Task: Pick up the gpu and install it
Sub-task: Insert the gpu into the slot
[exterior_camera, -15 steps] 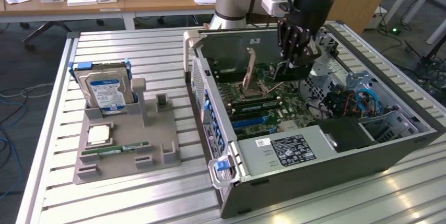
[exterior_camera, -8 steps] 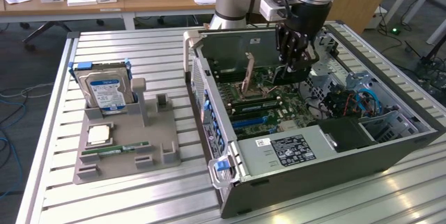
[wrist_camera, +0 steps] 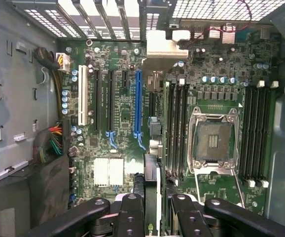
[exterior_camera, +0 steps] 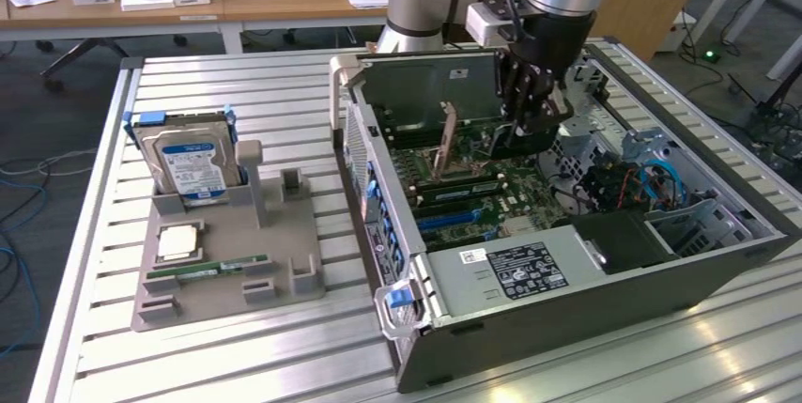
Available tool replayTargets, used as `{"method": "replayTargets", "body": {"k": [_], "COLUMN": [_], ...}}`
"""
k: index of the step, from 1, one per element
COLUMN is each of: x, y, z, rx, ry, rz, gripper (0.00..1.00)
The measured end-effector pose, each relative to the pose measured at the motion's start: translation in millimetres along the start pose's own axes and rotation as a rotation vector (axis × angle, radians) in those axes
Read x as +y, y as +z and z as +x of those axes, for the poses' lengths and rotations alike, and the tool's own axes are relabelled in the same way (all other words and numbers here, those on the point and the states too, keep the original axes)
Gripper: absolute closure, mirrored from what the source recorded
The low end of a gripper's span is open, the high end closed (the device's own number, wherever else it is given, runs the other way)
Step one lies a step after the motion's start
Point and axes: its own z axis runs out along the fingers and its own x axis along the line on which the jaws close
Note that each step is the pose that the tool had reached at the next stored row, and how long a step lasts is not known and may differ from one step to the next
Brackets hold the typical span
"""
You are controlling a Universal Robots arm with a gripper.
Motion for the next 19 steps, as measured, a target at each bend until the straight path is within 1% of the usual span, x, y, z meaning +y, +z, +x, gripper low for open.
{"method": "replayTargets", "body": {"k": [7, 13, 19], "x": [2.3, 2.4, 2.6], "y": [2.5, 3.6, 4.8], "z": [1.5, 1.8, 5.0], "rx": [0.001, 0.0025, 0.0033], "ry": [0.004, 0.033, 0.035], "rz": [-0.0001, -0.0001, -0.0001], "gripper": [0.74, 0.74, 0.74]}}
